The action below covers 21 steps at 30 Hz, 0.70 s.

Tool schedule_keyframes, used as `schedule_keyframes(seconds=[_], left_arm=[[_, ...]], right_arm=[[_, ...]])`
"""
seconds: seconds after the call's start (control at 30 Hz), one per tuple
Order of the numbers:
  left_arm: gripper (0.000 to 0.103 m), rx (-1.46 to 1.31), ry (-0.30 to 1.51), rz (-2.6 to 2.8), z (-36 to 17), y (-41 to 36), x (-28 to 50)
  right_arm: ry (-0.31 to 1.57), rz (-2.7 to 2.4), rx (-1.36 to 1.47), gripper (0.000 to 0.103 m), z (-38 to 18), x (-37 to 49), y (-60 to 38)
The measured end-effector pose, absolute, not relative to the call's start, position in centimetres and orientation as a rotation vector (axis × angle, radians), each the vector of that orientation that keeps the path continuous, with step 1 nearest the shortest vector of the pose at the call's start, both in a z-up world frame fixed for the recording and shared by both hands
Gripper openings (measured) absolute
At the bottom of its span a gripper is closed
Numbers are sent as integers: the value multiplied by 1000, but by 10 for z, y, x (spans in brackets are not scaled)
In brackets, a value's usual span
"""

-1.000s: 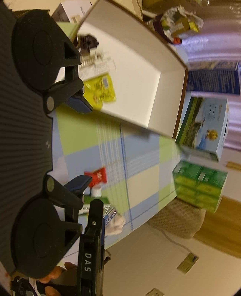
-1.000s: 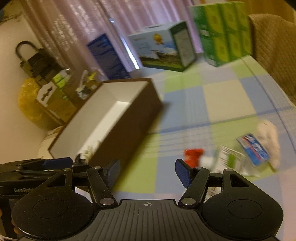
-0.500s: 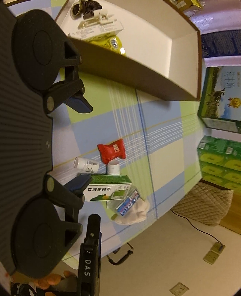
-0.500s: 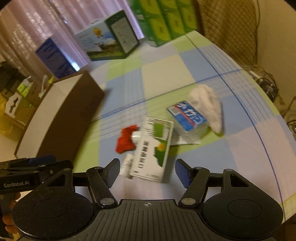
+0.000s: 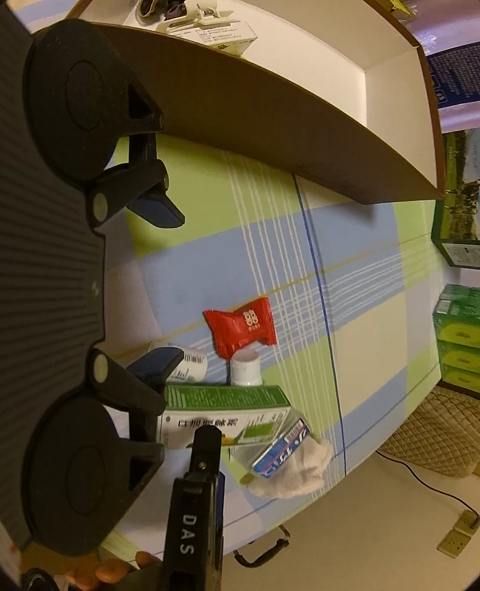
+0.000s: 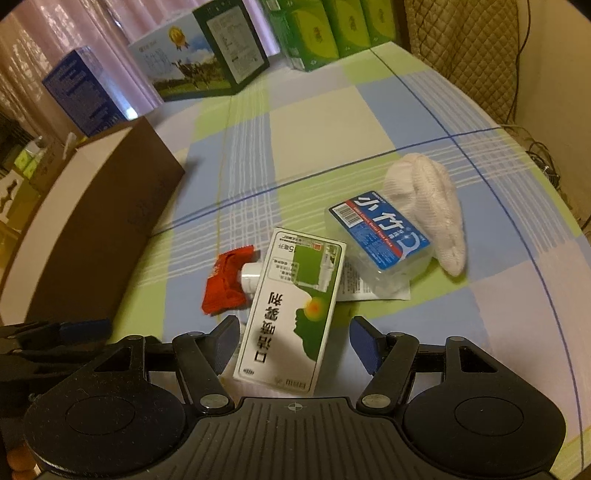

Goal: Organize objects
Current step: 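Grasp the green-and-white medicine box with the right tool while the left tool reaches toward the white pill bottle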

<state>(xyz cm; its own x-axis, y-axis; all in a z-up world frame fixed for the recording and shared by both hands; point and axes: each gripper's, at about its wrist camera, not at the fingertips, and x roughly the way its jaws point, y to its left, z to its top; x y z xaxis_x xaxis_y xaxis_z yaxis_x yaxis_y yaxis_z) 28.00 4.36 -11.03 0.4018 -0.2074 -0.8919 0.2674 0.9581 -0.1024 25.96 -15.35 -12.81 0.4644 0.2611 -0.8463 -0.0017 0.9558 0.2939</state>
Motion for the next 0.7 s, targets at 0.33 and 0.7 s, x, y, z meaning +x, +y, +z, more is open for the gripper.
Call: schedule_keyframes(seconds=[0.33, 0.7], left_arm=[[68, 68, 1132, -304, -121, 45, 292], [66, 68, 1144, -355, -129, 37, 297]], right_arm=[[1113, 138, 266, 63, -149, 279, -143], [1077, 171, 234, 56, -146, 267, -151]])
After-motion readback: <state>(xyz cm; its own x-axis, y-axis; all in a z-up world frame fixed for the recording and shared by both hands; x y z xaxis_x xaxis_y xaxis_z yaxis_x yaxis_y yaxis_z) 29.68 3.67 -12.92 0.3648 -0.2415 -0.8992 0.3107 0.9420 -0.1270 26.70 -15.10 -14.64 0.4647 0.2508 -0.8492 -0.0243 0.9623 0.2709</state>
